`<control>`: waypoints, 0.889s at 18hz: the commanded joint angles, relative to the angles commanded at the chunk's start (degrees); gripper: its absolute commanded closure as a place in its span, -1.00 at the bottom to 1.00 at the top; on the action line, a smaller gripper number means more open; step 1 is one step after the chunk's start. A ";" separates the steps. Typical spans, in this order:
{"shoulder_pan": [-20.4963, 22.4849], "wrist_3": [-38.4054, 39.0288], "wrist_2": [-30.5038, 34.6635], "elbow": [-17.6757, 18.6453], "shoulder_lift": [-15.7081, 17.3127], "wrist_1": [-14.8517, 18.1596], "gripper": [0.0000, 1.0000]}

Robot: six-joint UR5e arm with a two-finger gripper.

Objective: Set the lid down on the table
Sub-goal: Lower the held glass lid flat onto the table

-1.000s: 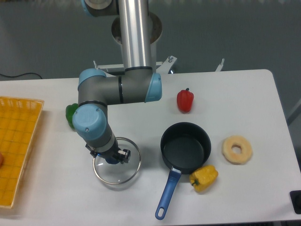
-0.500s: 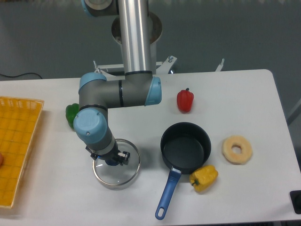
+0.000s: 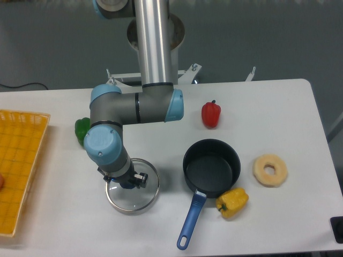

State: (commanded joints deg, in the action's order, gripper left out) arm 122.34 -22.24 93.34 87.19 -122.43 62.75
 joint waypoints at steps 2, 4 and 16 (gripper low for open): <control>-0.09 0.17 0.00 0.00 -0.09 -0.87 -0.21; -0.17 0.44 0.09 0.00 -0.35 -1.41 -0.21; -0.79 0.70 0.44 0.09 -1.32 -1.41 -0.23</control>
State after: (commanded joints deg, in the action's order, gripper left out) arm 121.55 -21.53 93.78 87.28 -123.75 61.35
